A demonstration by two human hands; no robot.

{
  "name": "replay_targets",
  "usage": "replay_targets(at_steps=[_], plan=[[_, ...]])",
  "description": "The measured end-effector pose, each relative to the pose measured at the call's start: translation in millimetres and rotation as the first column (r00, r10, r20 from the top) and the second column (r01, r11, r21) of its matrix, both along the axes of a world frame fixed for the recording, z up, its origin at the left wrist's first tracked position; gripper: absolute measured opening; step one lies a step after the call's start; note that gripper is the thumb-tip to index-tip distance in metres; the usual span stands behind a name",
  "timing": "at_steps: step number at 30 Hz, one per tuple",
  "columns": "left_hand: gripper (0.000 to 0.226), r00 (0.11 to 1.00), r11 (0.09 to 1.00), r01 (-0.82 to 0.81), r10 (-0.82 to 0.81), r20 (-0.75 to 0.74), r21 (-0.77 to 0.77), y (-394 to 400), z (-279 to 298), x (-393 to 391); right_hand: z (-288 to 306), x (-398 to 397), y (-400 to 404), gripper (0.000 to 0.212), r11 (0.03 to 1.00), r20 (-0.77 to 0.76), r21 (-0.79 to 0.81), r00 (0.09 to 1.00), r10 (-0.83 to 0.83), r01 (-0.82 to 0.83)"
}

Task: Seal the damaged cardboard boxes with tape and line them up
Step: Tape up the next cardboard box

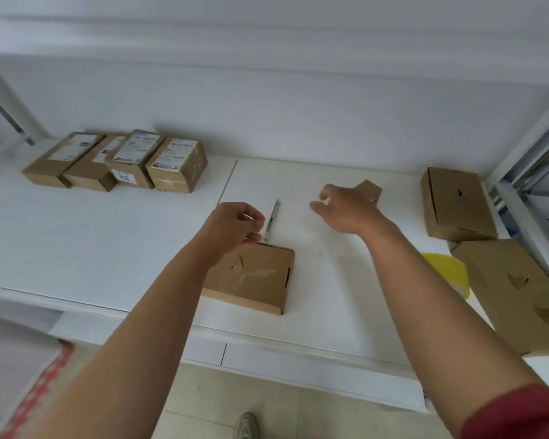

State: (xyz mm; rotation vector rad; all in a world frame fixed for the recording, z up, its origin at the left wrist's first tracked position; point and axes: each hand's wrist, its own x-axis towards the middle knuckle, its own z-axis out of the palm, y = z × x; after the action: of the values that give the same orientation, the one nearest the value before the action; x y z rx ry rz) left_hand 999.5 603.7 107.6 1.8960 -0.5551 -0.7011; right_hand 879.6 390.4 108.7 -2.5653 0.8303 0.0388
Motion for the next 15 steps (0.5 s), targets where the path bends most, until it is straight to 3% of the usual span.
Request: replay_targets(at_steps=[3,6,10,13,15], plan=[[0.008,1.000,1.000,-0.014,0.014,0.002,-0.014,4,-3,4,-19,69,26,0.029,0.988,-0.115,0.089,0.985,0.132,-0.123],[0.007,1.000,1.000,-0.001,0.002,0.026,-0.006,10,-7,8,-53,103,39,0.025,0.982,-0.160,0.173,0.982,0.104,-0.076],[0.010,0.999,1.000,0.015,-0.015,0.036,-0.006,18,-14,15,-83,117,39,0.059,0.981,-0.181,0.188,0.983,0.001,0.034],[0.009,1.000,1.000,0.015,-0.015,0.003,-0.008,22,-18,22,-86,120,30,0.025,0.955,-0.089,0.293,0.996,-0.028,0.054],[0.005,1.000,1.000,0.007,-0.008,-0.029,-0.016,24,-20,24,-81,112,21,0.011,0.895,0.059,0.433,0.987,-0.149,0.109]])
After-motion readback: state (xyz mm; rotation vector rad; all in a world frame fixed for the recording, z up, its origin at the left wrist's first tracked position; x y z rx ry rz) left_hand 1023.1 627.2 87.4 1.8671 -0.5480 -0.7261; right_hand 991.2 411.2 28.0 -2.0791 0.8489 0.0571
